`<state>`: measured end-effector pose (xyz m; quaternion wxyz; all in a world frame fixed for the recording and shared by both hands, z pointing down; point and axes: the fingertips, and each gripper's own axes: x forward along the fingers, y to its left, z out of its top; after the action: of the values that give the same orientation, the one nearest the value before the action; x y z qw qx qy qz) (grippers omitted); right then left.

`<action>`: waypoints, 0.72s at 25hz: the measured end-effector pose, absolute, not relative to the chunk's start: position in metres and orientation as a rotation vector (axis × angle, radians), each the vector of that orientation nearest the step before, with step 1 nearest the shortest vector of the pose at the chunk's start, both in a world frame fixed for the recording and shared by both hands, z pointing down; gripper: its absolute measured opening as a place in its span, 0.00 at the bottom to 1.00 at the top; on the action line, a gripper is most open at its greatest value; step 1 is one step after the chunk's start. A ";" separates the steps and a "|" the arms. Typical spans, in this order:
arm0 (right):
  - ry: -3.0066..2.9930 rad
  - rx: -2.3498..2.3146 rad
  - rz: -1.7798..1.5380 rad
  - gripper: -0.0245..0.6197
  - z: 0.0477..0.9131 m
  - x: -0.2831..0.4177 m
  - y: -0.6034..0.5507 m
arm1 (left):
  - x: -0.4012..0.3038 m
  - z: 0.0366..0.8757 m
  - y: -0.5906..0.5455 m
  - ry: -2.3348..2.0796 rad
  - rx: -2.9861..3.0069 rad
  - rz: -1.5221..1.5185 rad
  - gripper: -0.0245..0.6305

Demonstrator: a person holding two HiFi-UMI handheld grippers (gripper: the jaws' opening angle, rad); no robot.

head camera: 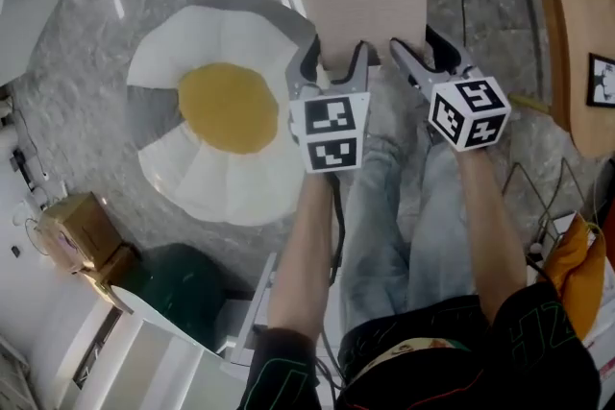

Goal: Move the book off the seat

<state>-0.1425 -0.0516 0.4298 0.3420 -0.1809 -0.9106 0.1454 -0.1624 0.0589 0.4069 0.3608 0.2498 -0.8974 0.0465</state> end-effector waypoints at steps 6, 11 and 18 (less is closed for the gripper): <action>-2.398 -0.321 0.442 0.44 0.426 -0.144 -0.166 | -0.179 0.403 -0.059 -2.262 0.789 0.177 0.46; -2.421 -0.171 0.502 0.44 0.431 -0.134 -0.259 | -0.182 0.407 -0.157 -2.211 0.932 0.248 0.46; -2.423 0.032 0.596 0.44 0.438 -0.114 -0.373 | -0.179 0.415 -0.281 -2.103 1.092 0.330 0.46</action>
<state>-0.1136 -0.3727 0.4384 0.3177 0.0120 -0.9207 0.2263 -0.1786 -0.2810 0.4146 0.3657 0.4246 -0.8182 0.1285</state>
